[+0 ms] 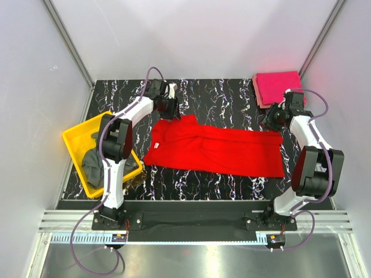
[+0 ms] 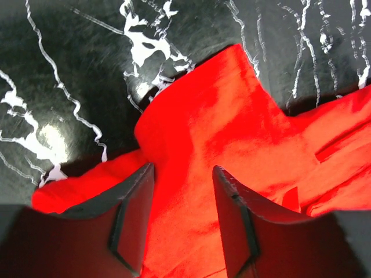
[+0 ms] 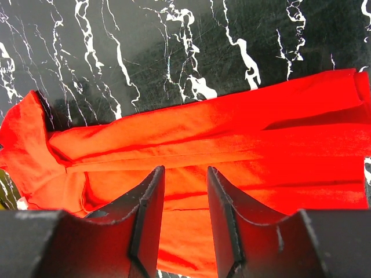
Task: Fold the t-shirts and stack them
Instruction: Fold the tshirt
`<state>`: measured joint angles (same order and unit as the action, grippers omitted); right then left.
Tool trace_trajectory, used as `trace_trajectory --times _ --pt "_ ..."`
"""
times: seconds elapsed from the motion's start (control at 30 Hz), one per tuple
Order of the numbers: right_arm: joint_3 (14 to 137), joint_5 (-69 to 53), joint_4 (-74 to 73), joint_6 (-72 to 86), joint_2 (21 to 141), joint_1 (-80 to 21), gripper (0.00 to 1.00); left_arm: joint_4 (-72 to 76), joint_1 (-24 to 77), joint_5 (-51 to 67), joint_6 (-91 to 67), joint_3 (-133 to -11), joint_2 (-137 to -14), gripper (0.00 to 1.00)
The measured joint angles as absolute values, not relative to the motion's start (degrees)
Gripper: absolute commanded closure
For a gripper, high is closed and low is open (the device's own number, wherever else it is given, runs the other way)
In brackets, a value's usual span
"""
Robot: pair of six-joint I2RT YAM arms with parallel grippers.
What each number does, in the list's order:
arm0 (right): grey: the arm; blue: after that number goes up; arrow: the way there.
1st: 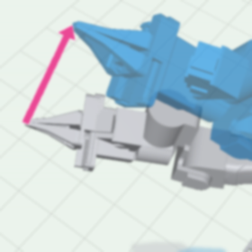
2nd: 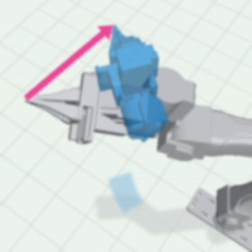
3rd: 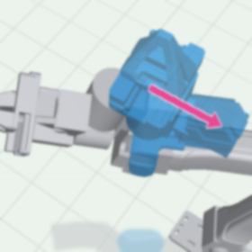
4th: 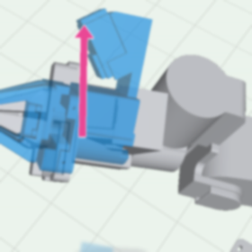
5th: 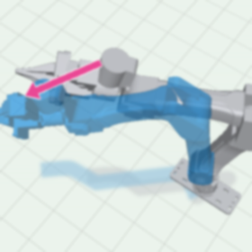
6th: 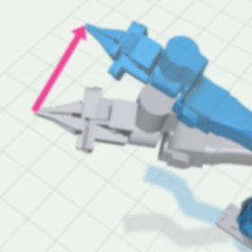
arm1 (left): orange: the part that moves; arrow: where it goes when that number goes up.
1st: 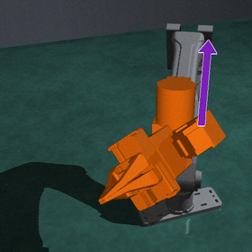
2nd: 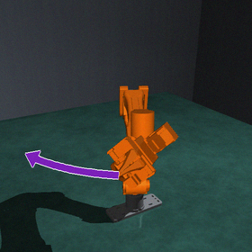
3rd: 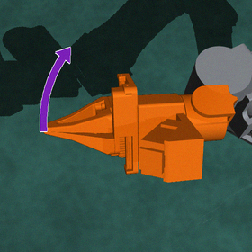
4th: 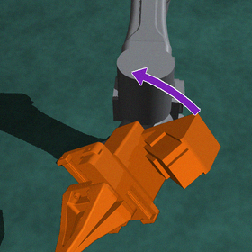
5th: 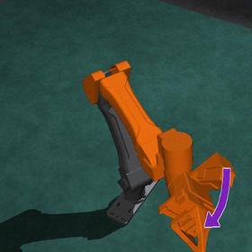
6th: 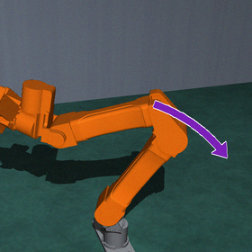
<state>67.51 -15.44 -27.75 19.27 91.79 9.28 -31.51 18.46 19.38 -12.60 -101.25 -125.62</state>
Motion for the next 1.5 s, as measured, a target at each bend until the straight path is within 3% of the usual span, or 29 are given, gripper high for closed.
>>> trace_trajectory --times 0.27,0.3,0.37,0.4,0.63,0.93,1.13,1.5 --pt "67.7 -13.5 -28.9 19.4 91.8 9.6 0.57 -29.8 18.5 21.0 -12.5 -99.4 -125.6 0.53" --pt "67.8 -13.0 -29.3 19.6 91.8 9.7 0.57 -29.9 18.5 21.2 -12.5 -99.2 -125.6 0.62" --pt "67.9 -12.6 -29.7 20.3 91.7 10.5 0.56 -29.8 18.5 21.3 -12.6 -98.9 -125.6 0.71" --pt "67.9 -12.5 -29.9 20.8 91.6 11.1 0.56 -29.9 18.5 21.5 -12.6 -98.8 -125.6 0.81" --pt "67.9 -9.5 -30.4 22.5 91.3 15.1 0.55 -29.8 19.1 21.7 -12.7 -96.7 -122.8 1.00" --pt "69.1 -3.4 -32.8 25.3 94.2 23.2 0.55 -28.9 21.5 21.7 -13.3 -89.6 -110.7 1.00" --pt "72.5 -2.7 -33.5 25.9 101.3 22.8 0.55 -28.6 22.7 21.5 -13.3 -83.4 -105.2 1.00" --pt "72.9 -2.6 -35.0 27.1 104.2 22.8 0.56 -31.2 23.8 20.1 -12.2 -77.4 -100.8 1.00"
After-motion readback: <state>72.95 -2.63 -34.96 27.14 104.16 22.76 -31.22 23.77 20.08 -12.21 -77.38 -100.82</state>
